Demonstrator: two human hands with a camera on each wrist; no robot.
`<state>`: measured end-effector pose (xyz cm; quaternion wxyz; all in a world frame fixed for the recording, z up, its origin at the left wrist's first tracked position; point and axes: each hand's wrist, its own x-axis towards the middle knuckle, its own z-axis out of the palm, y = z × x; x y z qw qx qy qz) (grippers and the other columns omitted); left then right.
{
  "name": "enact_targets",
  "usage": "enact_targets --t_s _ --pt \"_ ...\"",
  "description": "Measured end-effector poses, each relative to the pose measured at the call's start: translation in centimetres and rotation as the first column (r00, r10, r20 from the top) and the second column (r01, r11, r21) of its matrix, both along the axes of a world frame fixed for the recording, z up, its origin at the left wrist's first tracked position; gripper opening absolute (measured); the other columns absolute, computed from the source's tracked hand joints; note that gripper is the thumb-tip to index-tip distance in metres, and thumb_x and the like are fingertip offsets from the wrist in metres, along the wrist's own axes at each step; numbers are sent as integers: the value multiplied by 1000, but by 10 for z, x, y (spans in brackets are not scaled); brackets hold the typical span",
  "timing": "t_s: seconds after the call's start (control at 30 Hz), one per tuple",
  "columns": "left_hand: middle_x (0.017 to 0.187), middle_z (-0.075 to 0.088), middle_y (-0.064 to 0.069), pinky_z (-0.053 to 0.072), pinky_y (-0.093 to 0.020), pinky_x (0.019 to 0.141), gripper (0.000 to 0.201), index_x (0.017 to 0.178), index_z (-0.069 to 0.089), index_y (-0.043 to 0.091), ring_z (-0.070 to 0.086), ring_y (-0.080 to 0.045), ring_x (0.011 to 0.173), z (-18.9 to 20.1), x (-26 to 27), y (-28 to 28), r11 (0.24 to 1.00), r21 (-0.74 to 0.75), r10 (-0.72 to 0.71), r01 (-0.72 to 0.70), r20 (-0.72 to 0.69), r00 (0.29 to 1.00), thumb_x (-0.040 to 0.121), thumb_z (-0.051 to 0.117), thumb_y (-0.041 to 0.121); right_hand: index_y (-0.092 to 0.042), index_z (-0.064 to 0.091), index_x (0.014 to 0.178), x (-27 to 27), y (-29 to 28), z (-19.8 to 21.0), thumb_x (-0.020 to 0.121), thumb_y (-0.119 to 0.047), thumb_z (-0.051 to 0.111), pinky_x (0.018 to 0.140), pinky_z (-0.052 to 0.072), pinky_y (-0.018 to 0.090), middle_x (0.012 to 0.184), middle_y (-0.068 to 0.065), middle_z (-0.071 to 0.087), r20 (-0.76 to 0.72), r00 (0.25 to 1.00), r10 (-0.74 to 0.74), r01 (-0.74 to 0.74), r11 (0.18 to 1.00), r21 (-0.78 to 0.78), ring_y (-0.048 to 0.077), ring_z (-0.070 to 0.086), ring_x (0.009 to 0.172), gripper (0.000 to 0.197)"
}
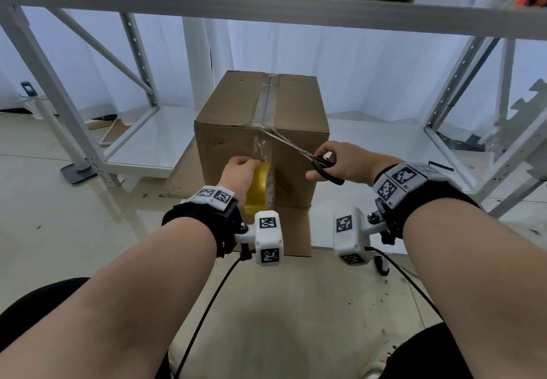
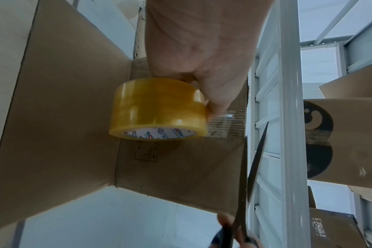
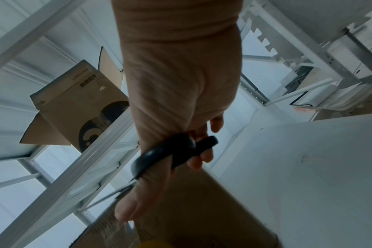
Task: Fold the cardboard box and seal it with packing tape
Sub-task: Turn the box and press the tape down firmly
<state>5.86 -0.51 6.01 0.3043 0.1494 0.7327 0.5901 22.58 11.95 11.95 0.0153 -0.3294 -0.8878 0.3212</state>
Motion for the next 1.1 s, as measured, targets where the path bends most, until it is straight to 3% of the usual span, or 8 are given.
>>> enact_targets --t_s 0.17,0.3,0.4,0.5,0.57,0.77,0.87,1.1 --pt "89 52 -1 47 -36 78 14 105 52 19 50 -18 76 9 10 -3 999 -7 45 -45 -50 998 92 54 23 -18 60 109 23 -5 16 75 -53 72 88 41 29 104 -1 58 258 966 -10 -19 994 109 17 54 100 51" --pt "99 54 -6 48 -38 82 21 112 54 15 52 -24 90 14 13 -5 999 -27 30 -33 -75 997 92 53 23 -15 65 106 21 -8 17 73 -57 71 77 45 26 87 0 63 274 962 1 -27 995 92 15 58 85 54" --pt "90 53 -2 48 -38 83 23 114 55 14 51 -22 86 15 10 -7 999 -38 14 -18 -106 994 93 53 23 -13 66 107 6 -10 17 75 -57 68 68 46 22 81 2 63 259 965 34 -52 997 60 13 58 73 55" --pt "84 47 4 46 -35 80 15 107 52 18 47 -15 77 14 6 -9 998 -67 -23 15 -123 992 93 53 25 -11 66 109 -9 -8 17 76 -61 65 76 48 26 91 8 66 302 951 66 -83 996 42 15 58 77 60" --pt "84 47 5 44 -34 79 12 105 50 21 45 -13 74 13 3 -9 997 -72 -32 23 -122 992 94 52 25 -11 66 109 -16 -4 17 76 -61 64 73 47 26 93 9 66 332 939 86 -101 994 29 15 57 77 60" --pt "84 52 4 46 -36 83 8 98 58 22 49 -17 80 7 -7 -4 999 -39 24 -28 -103 994 94 52 26 -17 62 109 -22 14 23 78 -56 65 83 47 30 88 2 65 314 940 131 -126 991 -34 15 60 81 49" --pt "83 53 4 44 -33 78 8 97 60 22 48 -13 76 4 -9 -1 999 -36 27 -30 -90 996 94 54 26 -20 63 103 -25 20 22 74 -54 68 78 44 30 86 2 64 246 961 126 -107 990 -89 14 58 78 45" --pt "82 54 4 44 -31 73 6 95 60 22 48 -12 73 2 -9 1 998 -16 52 -53 -99 994 93 55 26 -16 63 105 -29 26 20 80 -47 67 60 36 21 80 0 61 309 940 146 -123 988 -93 10 56 71 41"
